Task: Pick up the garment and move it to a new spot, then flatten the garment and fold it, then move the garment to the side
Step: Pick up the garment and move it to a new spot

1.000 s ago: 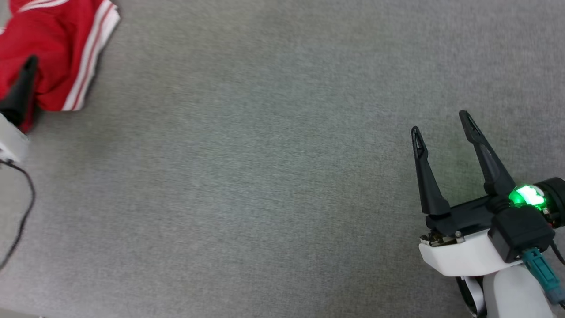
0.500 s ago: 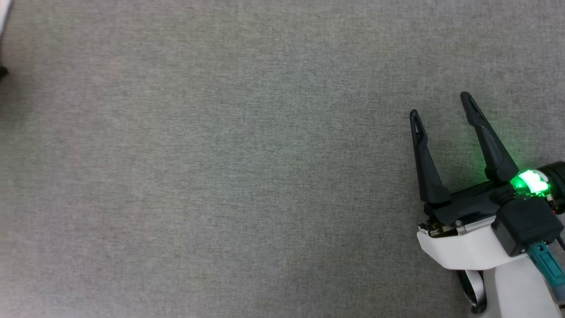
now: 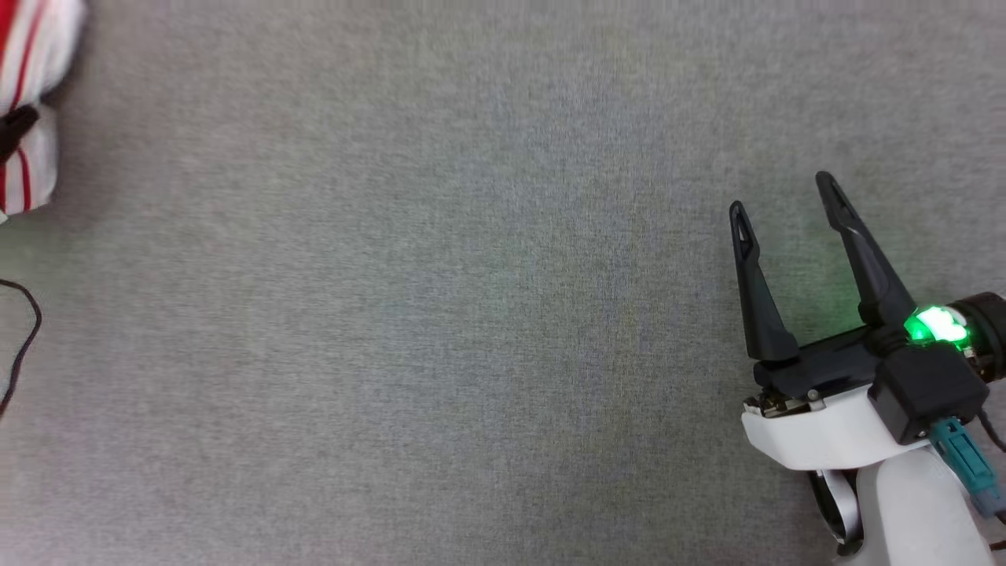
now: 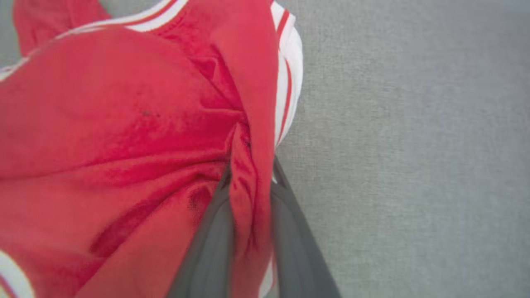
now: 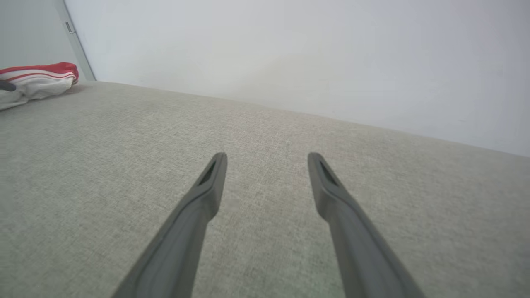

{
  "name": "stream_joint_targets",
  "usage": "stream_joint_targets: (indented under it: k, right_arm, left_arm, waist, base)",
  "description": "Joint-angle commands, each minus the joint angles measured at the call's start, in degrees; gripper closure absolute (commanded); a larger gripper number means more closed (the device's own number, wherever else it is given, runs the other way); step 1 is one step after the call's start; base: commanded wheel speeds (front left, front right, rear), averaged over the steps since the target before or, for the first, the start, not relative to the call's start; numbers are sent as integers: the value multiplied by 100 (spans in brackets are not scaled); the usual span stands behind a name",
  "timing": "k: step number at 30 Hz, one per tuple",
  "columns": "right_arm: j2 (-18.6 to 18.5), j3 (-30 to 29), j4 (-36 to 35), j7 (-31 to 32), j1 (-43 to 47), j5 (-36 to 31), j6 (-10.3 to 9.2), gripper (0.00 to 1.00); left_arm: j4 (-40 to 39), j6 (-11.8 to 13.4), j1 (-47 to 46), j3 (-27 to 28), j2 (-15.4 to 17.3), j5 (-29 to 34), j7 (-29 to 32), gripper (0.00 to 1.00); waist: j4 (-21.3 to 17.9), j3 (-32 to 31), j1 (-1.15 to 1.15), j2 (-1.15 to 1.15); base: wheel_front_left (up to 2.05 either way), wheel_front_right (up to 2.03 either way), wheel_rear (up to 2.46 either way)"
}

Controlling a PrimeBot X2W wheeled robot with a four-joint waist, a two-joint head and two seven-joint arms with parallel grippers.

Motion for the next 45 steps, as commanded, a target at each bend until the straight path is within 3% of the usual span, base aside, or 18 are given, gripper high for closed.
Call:
stream_joint_targets:
  k: [1, 9, 15, 21, 28, 31, 38, 45]
  right_arm:
    - [-6, 7, 49, -12, 58, 62, -4, 0]
    - [-7, -91, 359, -12, 294, 416, -4, 0]
    - [-6, -160, 524, -12, 489, 527, -4, 0]
    - [-5, -169, 611, -12, 652, 590, -4, 0]
    - [-2, -311, 574, -13, 733, 623, -4, 0]
    - [-4, -366, 551, -12, 750, 627, -5, 0]
    - [-2, -382, 500, -12, 669, 687, -4, 0]
    - [-1, -366, 490, -12, 592, 761, -4, 0]
  left_arm:
    - [-119, -6, 92, -56, 85, -6, -243, 100]
    - [-967, -6, 402, -554, 358, -16, -1426, 100]
    - [-1534, -6, 576, -1006, 130, 276, -2043, 100]
    - [-1940, 6, 846, -1307, -420, 385, -2447, 100]
    - [-2522, 479, 1220, -1686, -1289, 531, -2706, 100]
    - [-2607, 569, 1306, -1894, -1694, 662, -2813, 100]
    - [-2224, 637, 1011, -2322, -2513, 1162, -2965, 100]
    - [-1364, 631, 671, -2692, -3290, 1613, -3120, 100]
  waist:
    - [38, -358, -1, 0]
    - [81, -1448, -1, 0]
    - [50, -2157, -1, 0]
    - [-183, -2625, -1, 0]
    - [-672, -2768, -1, 0]
    - [-903, -2723, -1, 0]
    - [-1394, -2469, -1, 0]
    - [-1705, -2190, -1, 0]
  base:
    - [0, 0, 0]
    - [0, 0, 0]
    - [0, 0, 0]
    - [0, 0, 0]
    - [0, 0, 0]
    - [0, 0, 0]
    - [0, 0, 0]
    - [0, 0, 0]
